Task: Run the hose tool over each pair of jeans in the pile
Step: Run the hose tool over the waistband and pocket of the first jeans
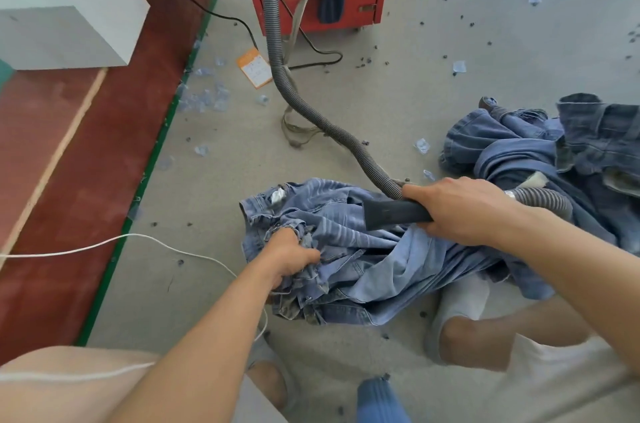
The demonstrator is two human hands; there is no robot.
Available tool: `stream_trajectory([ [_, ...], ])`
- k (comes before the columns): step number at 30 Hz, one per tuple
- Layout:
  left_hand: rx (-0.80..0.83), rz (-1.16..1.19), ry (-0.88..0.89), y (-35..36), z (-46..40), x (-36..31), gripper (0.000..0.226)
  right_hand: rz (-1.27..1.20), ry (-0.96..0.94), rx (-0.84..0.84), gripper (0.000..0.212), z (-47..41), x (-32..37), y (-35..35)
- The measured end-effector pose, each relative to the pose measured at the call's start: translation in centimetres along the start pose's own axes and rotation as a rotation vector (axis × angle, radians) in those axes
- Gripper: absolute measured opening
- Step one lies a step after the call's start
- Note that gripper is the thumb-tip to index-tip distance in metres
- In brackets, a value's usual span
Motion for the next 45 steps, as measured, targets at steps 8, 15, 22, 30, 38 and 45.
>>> stream_trajectory([
  [8, 0.18, 0.544, 0.123, -1.3, 0.3, -1.4, 0.027, -0.173, -0.055, 0.042, 0.026, 1.5, -1.1, -2.3],
  [15, 0.218, 0.718, 0.181, 0.5, 1.5, -3.7, 0.041, -0.348, -0.04, -0.046, 0.029, 3.6, -4.2, -5.2],
  [22, 0.435, 0.555, 0.047, 2.5, 1.8, -3.2, 0.094, -0.178, -0.015, 0.091, 0.044, 3.5, -3.0, -2.1],
  [30, 0.457, 0.785, 0.113, 2.8, 2.0, -4.2, 0.057, -0.15, -0.007, 0.158, 0.031, 3.5, -2.6, -1.3],
  [38, 0.507, 0.983, 0.169, 3.4, 2.0, -4.4, 0.051, -0.079, -0.162, 0.006, 0.034, 3.0, 2.3, 0.2],
  [45, 0.526, 0.958, 0.205, 3.3, 2.3, -4.3, 0.047, -0.379, -0.16, -0.157, 0.023, 3.1, 1.9, -2.9],
])
Point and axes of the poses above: each hand's wrist, its own z-axis away from the middle knuckle, its own y-axis out of the palm, x = y × z, the point moved 8 cm from there along -z, towards the middle knuckle, and after that the axes turned 9 degrees about -z, right-handed, at the moved point
